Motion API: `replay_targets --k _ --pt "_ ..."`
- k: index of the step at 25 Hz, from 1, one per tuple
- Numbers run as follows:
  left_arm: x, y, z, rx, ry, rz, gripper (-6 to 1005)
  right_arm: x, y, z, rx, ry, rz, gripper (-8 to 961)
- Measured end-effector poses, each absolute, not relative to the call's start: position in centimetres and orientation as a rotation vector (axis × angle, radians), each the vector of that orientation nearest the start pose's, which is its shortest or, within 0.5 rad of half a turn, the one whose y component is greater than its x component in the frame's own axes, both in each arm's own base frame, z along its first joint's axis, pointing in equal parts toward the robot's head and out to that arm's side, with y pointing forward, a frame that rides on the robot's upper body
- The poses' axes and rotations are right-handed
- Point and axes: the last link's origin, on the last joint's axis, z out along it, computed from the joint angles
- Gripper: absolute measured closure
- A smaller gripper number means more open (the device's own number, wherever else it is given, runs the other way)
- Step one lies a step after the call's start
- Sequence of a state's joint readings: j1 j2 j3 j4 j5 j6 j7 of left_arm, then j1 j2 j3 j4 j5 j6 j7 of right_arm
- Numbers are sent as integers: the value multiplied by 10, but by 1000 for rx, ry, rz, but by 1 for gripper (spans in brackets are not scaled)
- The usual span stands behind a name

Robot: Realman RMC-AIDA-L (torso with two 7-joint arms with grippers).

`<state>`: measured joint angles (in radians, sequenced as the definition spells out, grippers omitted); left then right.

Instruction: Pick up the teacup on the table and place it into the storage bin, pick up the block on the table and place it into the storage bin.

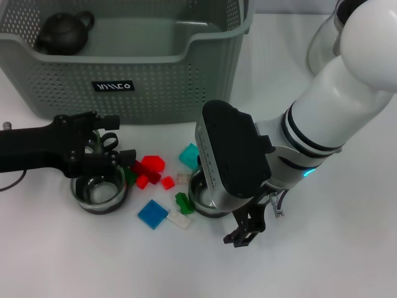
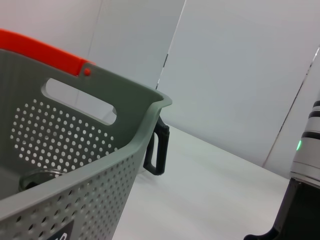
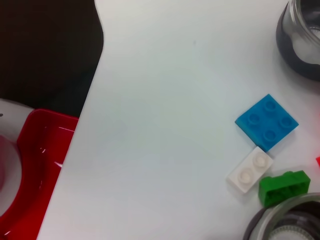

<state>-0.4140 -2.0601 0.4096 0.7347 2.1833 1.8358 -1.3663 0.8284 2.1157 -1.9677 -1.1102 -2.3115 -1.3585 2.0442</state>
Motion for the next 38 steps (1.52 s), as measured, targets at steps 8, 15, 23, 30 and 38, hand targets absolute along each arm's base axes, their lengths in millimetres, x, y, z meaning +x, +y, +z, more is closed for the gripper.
replay_targets --k 8,15,23,30,38 --pt "-306 273 39 -2700 -752 -758 57 113 302 -129 -3146 -366 -764 264" --pt "-308 272 39 -2695 -757 -752 57 114 303 -129 -3139 -358 -765 517" --pt "-309 271 39 -2690 -757 -754 57 114 304 -128 -3139 -321 -762 688" --pt "-308 272 40 -2691 -753 -753 58 108 308 -116 -3147 -284 -724 903" --pt "-311 270 41 -2693 -760 -733 58 77 320 -53 -3170 -175 -541 903"
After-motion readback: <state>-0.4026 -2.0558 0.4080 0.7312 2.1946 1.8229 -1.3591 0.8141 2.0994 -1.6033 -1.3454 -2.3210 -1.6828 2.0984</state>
